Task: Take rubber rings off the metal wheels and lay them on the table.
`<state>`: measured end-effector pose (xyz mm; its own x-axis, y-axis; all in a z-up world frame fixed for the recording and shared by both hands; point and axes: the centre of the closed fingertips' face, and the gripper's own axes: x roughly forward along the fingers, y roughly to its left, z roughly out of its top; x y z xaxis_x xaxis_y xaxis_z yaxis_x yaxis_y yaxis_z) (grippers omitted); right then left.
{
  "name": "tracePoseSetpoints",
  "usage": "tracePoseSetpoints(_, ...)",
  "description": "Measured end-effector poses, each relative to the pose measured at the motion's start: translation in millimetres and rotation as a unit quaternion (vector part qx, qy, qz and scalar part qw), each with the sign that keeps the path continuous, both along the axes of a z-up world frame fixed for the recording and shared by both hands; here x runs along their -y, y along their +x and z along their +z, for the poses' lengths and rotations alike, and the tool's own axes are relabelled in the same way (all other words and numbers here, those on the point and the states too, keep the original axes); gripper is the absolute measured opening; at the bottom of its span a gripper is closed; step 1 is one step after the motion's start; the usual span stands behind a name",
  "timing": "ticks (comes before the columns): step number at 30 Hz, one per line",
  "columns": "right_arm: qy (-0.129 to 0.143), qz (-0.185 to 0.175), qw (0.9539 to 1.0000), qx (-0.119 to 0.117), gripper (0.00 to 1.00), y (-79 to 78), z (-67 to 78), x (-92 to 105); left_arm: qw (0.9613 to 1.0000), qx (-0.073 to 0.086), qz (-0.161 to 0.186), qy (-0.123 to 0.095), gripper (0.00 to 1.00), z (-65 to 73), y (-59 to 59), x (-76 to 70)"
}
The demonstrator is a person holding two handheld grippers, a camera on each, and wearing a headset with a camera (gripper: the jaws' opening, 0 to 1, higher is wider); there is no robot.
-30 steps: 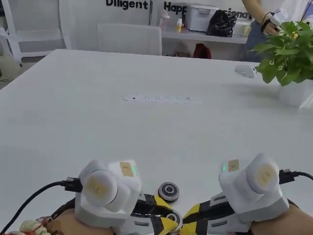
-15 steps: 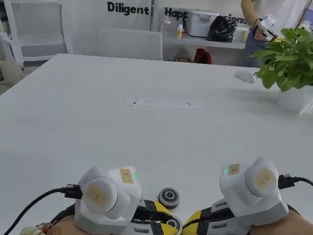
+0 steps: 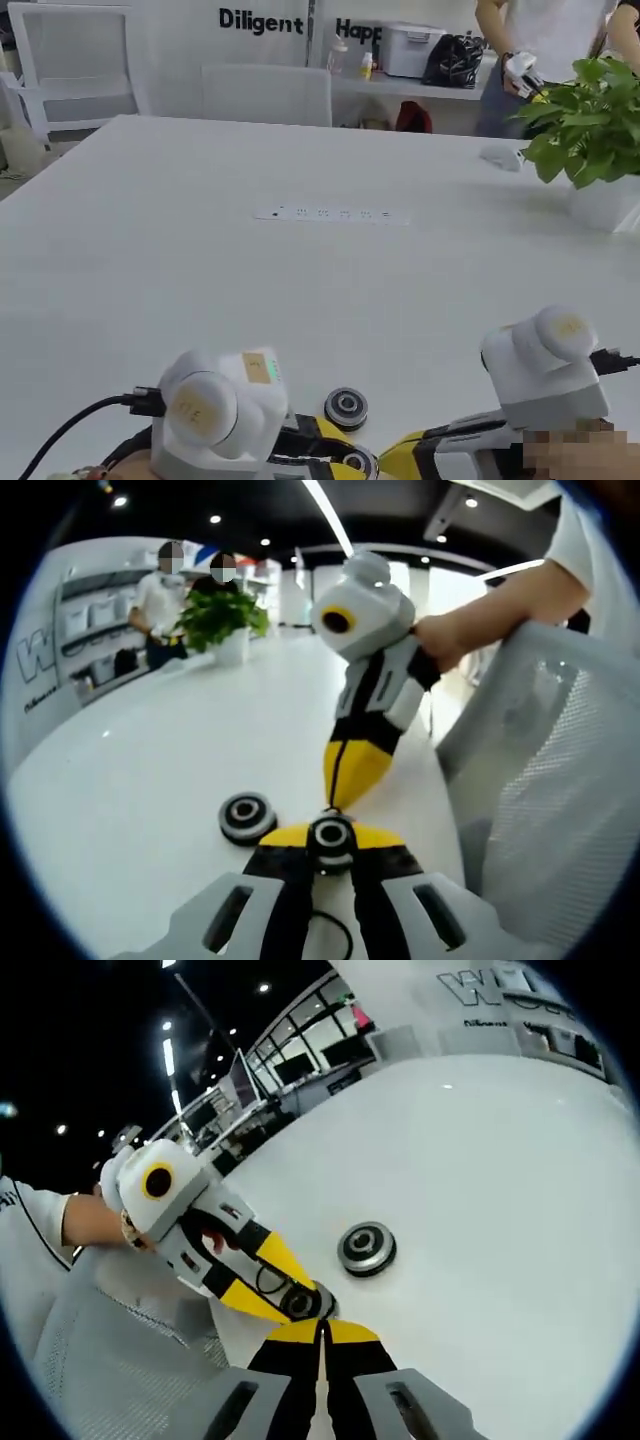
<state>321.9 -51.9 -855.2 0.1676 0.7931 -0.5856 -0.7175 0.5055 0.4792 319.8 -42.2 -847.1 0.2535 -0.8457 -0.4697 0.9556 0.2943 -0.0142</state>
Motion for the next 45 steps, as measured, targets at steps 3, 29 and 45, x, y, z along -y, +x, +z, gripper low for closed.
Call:
tracePoseSetpoints(3,0.006,-0.002,0.9999,-0.008,0.0,-0.9,1.0,-1.2,1.0,0.003,-0.002,0.002,0.15,-0.2,-0.5,0.3)
tracePoseSetpoints(29,0.036,-0.028,0.9977,-0.05,0.0,-2.4,9.1,-13.1,0.9999,0.011,0.006,0.005,0.14,-0.9,0.7,-0.8)
tracePoseSetpoints(45,0.07,-0.03,0.995,-0.065,0.0,-3.4,19.9,-17.5,0.9999,0.01,0.005,0.001,0.14,-0.8,1.1,-0.2)
